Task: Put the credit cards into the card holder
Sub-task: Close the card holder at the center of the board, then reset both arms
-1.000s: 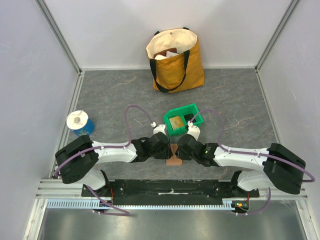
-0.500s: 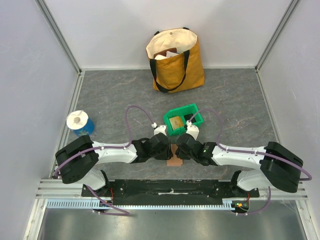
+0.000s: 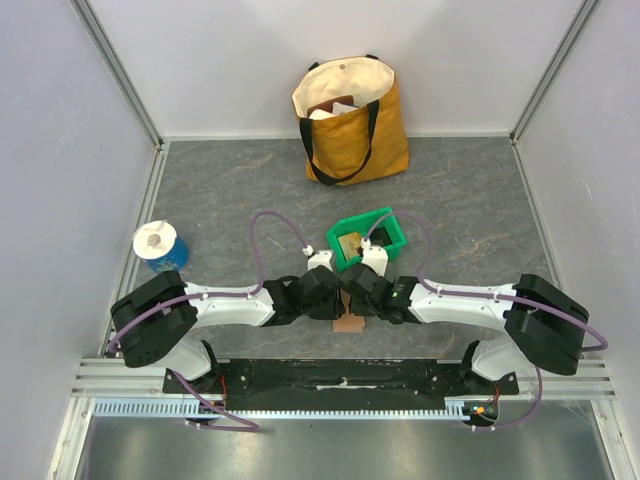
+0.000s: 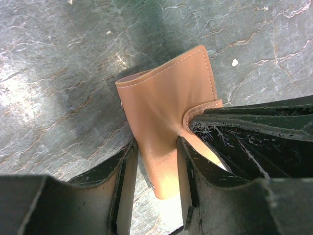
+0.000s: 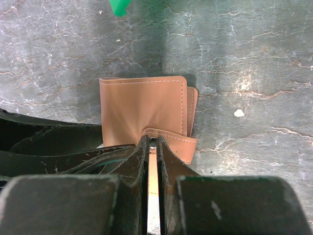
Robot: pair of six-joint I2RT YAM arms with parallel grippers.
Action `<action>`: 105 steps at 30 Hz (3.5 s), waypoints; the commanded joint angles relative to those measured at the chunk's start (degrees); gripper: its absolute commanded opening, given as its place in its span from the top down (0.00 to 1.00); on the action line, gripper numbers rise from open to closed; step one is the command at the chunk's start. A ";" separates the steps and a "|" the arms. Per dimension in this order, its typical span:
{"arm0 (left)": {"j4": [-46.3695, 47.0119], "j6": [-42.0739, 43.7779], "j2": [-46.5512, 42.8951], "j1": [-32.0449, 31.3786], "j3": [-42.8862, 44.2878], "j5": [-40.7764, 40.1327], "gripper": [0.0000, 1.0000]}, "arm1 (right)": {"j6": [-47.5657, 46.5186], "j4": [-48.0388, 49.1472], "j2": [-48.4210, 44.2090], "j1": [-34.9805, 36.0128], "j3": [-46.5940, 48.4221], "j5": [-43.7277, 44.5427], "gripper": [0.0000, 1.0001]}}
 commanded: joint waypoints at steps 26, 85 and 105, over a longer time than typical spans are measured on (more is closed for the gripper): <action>-4.19 -4.94 0.03 -0.97 -3.11 -0.50 0.57 | 7.73 -13.67 16.71 13.74 -0.88 8.28 1.00; -17.73 7.36 -30.91 31.53 -7.68 5.29 0.10 | -14.04 -16.05 -32.28 -40.28 -5.01 2.76 0.02; -21.59 13.52 -32.92 39.72 -2.41 -4.89 0.11 | -44.72 29.28 -21.73 -53.68 -16.07 19.43 0.02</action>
